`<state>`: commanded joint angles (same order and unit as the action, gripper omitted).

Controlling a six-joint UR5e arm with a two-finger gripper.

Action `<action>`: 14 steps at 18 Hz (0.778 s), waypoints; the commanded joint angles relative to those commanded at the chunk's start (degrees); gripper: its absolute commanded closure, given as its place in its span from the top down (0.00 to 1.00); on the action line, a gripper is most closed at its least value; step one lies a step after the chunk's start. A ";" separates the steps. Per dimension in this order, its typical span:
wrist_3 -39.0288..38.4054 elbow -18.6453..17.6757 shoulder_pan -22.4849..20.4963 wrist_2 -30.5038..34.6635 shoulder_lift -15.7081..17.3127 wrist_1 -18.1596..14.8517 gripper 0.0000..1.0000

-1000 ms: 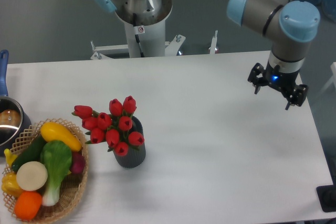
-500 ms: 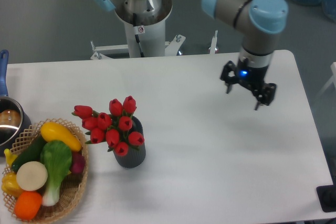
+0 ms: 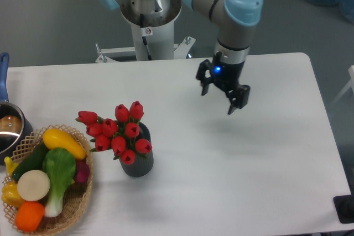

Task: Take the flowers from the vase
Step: 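Move the open gripper across the table toward the red tulips in the vase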

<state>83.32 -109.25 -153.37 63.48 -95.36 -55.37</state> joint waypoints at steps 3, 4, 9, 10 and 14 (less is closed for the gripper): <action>-0.09 0.00 1.22 -2.13 0.44 0.00 1.00; -0.61 0.00 2.01 -2.91 0.44 0.00 1.00; -2.46 -1.49 1.67 -15.92 -0.09 0.52 1.00; -2.55 -1.76 1.67 -16.28 0.00 0.79 1.00; -7.45 -1.76 1.93 -20.75 -0.70 0.79 1.00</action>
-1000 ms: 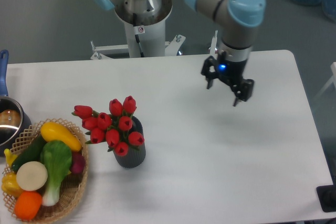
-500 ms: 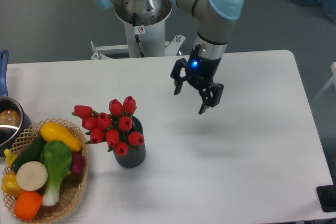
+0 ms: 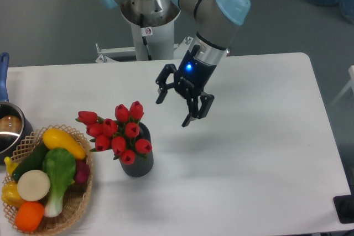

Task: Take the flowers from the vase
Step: 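Move the open gripper across the table toward the red tulips in the vase, then lower the open gripper onto the tulip stems above the vase rim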

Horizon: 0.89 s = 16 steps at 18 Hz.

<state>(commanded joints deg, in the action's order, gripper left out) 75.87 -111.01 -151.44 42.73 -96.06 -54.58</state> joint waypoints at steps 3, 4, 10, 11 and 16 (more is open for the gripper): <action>-3.45 0.17 0.09 -3.09 -0.62 0.00 1.00; -3.45 0.18 0.26 -3.09 -1.23 0.00 1.00; -3.71 0.70 2.54 -4.14 -3.08 2.81 1.00; -3.71 0.79 2.64 -4.84 -3.60 2.99 1.00; -3.63 0.62 3.69 -6.52 -3.96 3.96 1.00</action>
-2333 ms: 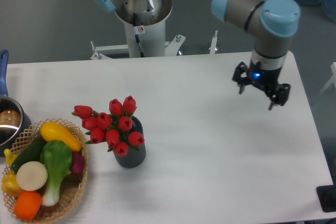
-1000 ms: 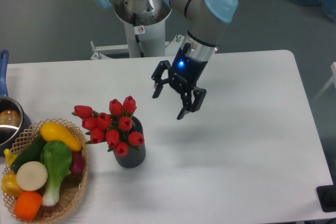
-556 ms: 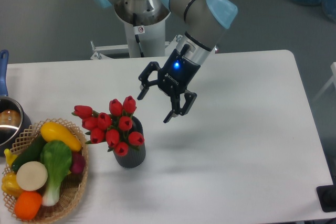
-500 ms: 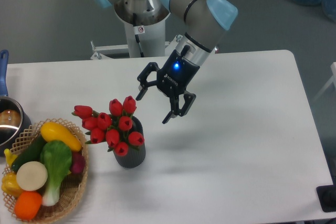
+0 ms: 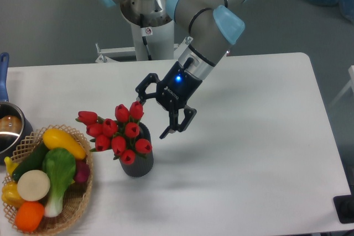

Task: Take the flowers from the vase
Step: 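Lower the open gripper onto the tulip stems above the vase rim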

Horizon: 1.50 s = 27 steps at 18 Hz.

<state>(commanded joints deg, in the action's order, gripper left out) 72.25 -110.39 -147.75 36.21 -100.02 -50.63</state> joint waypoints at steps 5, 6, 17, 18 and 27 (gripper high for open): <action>-0.96 -0.61 1.58 0.00 0.17 0.09 1.00; -1.40 -0.62 1.67 -0.09 0.26 0.09 1.00; -5.18 -0.62 2.29 -0.09 0.00 0.09 0.21; -5.19 -0.53 2.37 -0.09 0.00 0.09 0.17; -5.19 0.44 2.11 -3.43 0.09 0.09 0.02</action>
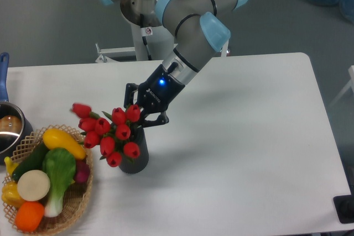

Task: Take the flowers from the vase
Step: 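Lower the open gripper onto the tulip stems above the vase rim, then close the gripper around the tulip stems, then lift the tulip bunch up and out of the grey vase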

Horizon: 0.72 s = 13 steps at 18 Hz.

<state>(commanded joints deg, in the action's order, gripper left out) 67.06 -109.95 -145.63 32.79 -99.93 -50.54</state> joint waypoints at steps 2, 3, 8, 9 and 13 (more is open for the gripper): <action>-0.35 0.35 -0.35 -1.14 0.09 0.00 0.02; -0.44 0.87 -0.53 -2.02 0.09 -0.09 0.02; -2.20 1.85 -1.32 -4.13 0.61 -0.09 0.02; -2.72 1.85 -1.58 -4.13 0.70 -0.09 0.02; -3.69 2.55 -2.46 -6.76 1.49 -0.09 0.02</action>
<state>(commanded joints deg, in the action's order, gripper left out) 63.37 -107.40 -148.09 26.02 -98.44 -50.63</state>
